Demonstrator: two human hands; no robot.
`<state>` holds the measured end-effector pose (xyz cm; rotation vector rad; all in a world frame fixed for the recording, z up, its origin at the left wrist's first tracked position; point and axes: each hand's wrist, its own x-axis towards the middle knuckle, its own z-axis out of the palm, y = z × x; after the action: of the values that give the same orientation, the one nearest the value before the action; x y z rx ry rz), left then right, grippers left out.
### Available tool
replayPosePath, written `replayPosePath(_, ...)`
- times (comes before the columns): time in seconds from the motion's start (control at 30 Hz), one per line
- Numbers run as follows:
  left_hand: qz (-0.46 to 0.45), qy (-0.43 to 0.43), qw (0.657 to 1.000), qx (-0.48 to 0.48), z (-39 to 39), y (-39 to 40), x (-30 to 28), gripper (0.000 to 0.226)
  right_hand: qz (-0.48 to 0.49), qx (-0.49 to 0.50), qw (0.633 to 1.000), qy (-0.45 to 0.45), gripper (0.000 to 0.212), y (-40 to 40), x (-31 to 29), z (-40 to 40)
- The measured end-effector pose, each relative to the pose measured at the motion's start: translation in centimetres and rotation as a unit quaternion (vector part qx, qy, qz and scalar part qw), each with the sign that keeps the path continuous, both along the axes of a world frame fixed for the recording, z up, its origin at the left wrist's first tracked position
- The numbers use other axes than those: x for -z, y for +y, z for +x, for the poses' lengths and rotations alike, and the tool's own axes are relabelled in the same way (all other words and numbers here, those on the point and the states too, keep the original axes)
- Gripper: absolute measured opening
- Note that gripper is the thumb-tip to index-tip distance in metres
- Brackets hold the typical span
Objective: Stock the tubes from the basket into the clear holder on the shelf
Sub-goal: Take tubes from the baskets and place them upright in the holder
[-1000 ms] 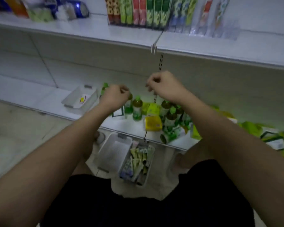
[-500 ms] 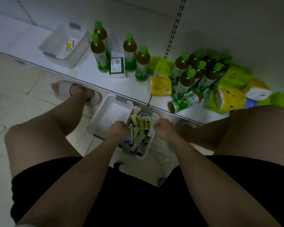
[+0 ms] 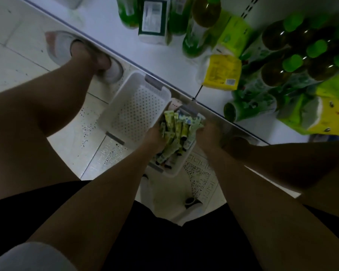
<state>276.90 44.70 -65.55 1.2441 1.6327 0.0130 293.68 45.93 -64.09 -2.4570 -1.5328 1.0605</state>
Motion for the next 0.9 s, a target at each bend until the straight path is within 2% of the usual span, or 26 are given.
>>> replayPosePath(0.23, 0.051, 0.024, 0.998, -0.027, 0.5, 0.0, 2.6, 0.036, -0.02, -0.053, 0.995, 0.077, 0.023, -1.8, 1.2, -0.6)
replayPosePath(0.4, 0.068, 0.046, 0.996, -0.029, 0.4, -1.0, 3.3, 0.048, -0.02, 0.056, 0.997, 0.039, 0.022, 0.0, 1.9, -0.3)
replayPosePath(0.5, 0.073, 0.048, 0.996, -0.013, 0.1, -1.4, 3.7, 0.042, -0.01, 0.063, 0.998, 0.002, 0.029, 1.2, 2.1, -0.9)
replayPosePath(0.63, 0.051, 0.043, 0.997, -0.026, -0.1, -1.5, 3.7, 0.034, -0.022, 0.154, 0.987, 0.032, 0.035, 2.0, 2.9, -1.7)
replayPosePath(0.77, 0.056, 0.021, 0.998, -0.023, -0.5, -1.4, 3.5, 0.027, -0.027, 0.237, 0.966, 0.105, 0.024, 2.1, 3.5, -1.6)
replayPosePath(0.9, 0.03, -0.006, 0.998, -0.052, -0.8, -1.4, 3.2, 0.042, 0.011, 0.214, 0.969, 0.121, 0.008, 1.4, 2.9, -2.2)
